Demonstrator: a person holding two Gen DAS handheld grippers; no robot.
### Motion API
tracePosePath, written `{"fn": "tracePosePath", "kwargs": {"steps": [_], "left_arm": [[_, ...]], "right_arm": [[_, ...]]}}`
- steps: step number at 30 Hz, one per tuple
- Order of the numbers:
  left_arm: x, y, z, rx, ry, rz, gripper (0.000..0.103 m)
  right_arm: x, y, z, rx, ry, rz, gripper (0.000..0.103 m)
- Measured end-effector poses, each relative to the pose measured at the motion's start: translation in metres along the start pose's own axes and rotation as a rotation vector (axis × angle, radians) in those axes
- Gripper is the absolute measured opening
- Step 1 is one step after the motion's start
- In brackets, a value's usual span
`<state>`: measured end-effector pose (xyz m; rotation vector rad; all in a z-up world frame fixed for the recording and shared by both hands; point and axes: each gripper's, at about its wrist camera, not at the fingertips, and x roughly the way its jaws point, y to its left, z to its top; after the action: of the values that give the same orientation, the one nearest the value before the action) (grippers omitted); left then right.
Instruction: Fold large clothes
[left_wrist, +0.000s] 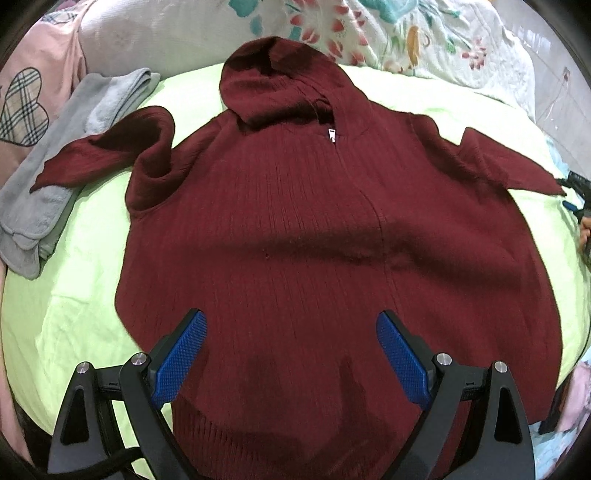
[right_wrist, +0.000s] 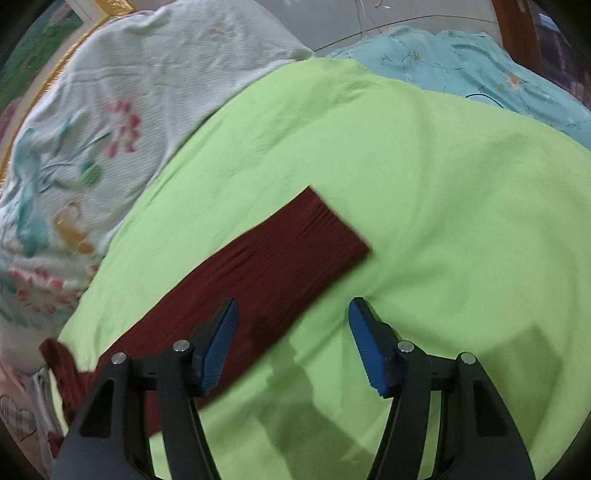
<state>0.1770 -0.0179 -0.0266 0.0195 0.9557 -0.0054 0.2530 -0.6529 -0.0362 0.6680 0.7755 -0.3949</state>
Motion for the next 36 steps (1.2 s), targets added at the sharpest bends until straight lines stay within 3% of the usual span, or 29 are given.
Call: {"fn": "tracePosePath", "kwargs": {"steps": [2,3,4,5,7,12,15,21,28,36], "left_arm": [[0.006,0.0,0.003,-0.007,0.014,-0.005,0.094],[0.008,0.001,0.004,-0.01,0.016,-0.007,0.094],[0.009,0.002,0.004,-0.012,0.02,-0.01,0.094],[0.01,0.002,0.004,-0.012,0.019,-0.008,0.094],[0.011,0.005,0.004,-0.009,0.022,-0.008,0.094],[0.011,0.013,0.001,-0.025,0.029,-0.017,0.094],[0.005,0.02,-0.001,-0.041,0.016,-0.025,0.094],[-0.008,0.038,-0.009,-0.084,-0.013,-0.033,0.094],[-0.015,0.068,-0.017,-0.123,-0.033,-0.03,0.094],[-0.011,0.1,-0.01,-0.164,-0.053,-0.043,0.094]], "right_arm": [[0.005,-0.005,0.009,-0.007,-0.033,-0.012,0.057],[0.007,-0.007,0.013,0.002,-0.039,-0.016,0.042],[0.01,-0.008,0.016,0.012,-0.041,-0.018,0.015],[0.013,-0.006,0.019,0.027,-0.025,0.013,0.005],[0.009,0.007,0.016,0.018,-0.029,0.066,0.005],[-0.019,0.088,-0.019,-0.135,-0.014,0.268,0.005],[-0.031,0.145,-0.061,-0.193,0.042,0.407,0.005],[-0.029,0.259,-0.171,-0.279,0.241,0.654,0.005],[0.003,0.368,-0.282,-0.332,0.484,0.81,0.005],[0.034,0.434,-0.365,-0.389,0.673,0.885,0.006]]}}
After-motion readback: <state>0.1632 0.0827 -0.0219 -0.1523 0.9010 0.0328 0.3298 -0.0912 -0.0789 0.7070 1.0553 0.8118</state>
